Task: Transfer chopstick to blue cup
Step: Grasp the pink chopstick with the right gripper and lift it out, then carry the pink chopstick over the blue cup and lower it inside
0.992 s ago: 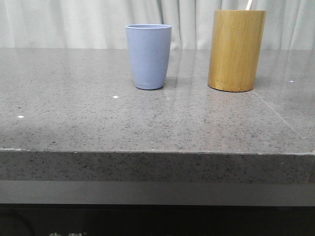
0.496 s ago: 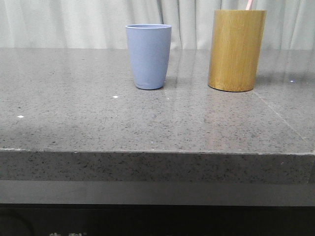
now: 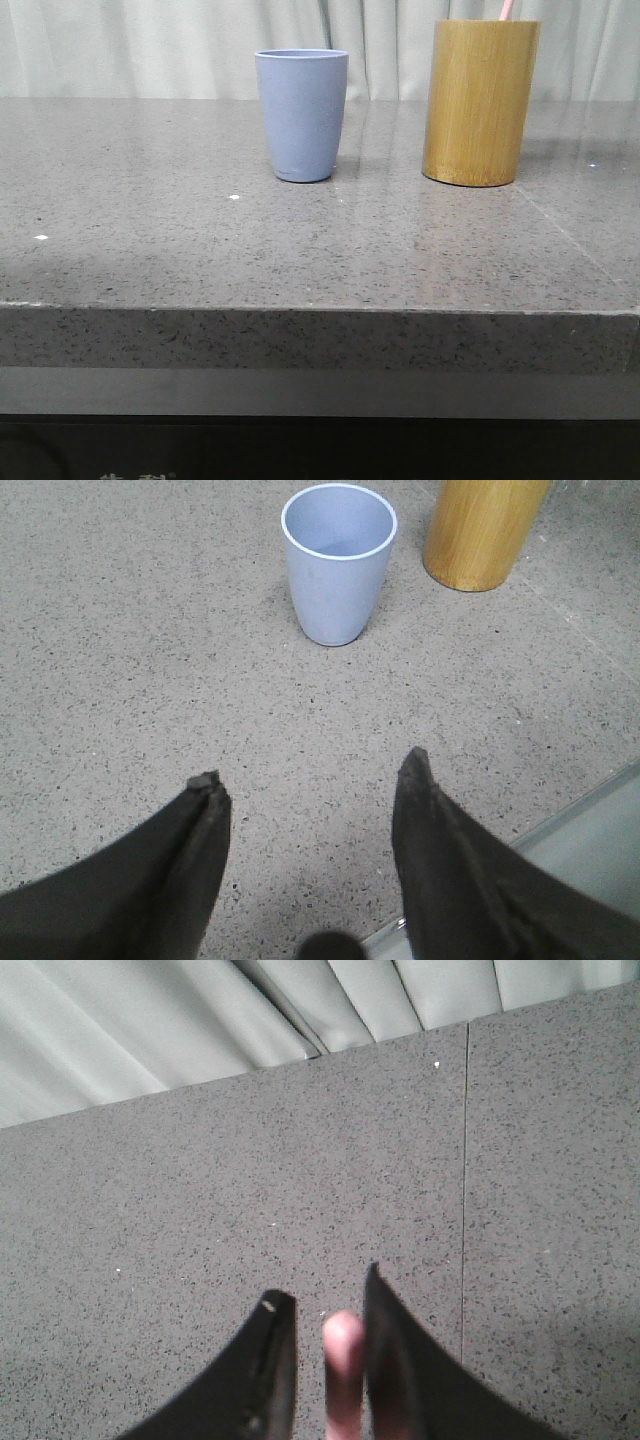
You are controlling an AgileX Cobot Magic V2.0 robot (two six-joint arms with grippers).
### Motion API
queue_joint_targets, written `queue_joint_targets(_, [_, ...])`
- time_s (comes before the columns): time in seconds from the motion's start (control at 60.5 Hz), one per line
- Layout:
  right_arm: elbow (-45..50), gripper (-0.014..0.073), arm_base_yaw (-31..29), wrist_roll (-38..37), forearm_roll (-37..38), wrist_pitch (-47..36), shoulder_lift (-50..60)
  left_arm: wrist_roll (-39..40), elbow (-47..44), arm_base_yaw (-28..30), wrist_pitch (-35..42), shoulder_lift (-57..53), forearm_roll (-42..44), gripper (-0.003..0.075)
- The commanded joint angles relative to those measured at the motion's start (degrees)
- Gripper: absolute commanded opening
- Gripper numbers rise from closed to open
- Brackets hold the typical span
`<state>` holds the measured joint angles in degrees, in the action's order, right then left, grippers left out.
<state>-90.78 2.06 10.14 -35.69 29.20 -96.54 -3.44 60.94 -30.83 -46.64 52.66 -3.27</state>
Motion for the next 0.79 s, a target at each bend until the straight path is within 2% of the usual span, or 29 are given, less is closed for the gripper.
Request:
queue_joint_targets(0.0, [-2.15, 0.0094, 0.13, 0.59, -1.60, -2.64, 2.67, 0.40, 1.36, -0.16, 4.17, -0.36, -0.67, 0.0365])
queue_joint_targets(0.165, [-2.22, 0.0006, 0.13, 1.46, -1.55, -2.77, 2.84, 0.40, 1.36, -0.16, 4.17, -0.36, -0.67, 0.0365])
queue_joint_targets(0.364, [-2.22, -0.0059, 0.13, 6.78, -1.55, -3.86, 5.62, 0.40, 1.36, -0.16, 4.17, -0.36, -0.67, 0.0365])
queue_joint_targets(0.529, [-3.82, -0.0061, 0.13, 8.18, -1.55, -3.71, 8.79, 0.40, 1.36, -0.16, 4.17, -0.36, -0.67, 0.0365])
queue_joint_targets(0.777, [-12.50, -0.0061, 0.13, 8.72, -1.55, 0.84, 13.38, 0.40, 1.36, -0.16, 4.17, -0.36, -0.67, 0.0365])
